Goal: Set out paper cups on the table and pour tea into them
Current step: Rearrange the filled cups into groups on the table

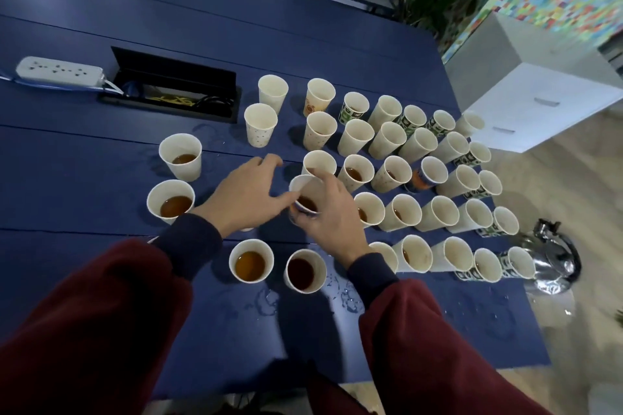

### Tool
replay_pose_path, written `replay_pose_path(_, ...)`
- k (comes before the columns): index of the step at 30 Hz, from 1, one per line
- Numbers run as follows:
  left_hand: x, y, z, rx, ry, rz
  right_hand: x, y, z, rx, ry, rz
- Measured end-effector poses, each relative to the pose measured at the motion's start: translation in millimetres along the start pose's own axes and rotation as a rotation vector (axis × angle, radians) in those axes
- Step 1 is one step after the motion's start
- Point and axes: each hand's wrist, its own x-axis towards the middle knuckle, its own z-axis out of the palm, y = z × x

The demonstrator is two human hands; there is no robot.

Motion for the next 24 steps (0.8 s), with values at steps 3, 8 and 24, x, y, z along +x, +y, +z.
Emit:
replay_pose_path(3, -6.2, -22.5, 3.8, 0.162, -0.024, -0.049, -4.8, 10.4, 6.0, -0.022, 0.025, 0.101)
replay_pose_path(8, -16.6, -46.2, 18.5, 0.209, -0.152, -0.043, -2.7, 29.9, 9.0, -0.085, -0.030, 0.241)
replay_pose_path(24, -16.0, -49.9, 33.7, 0.209, 0.001, -0.075, 6.7, 39.0, 8.6, -0.077, -0.183, 0.268)
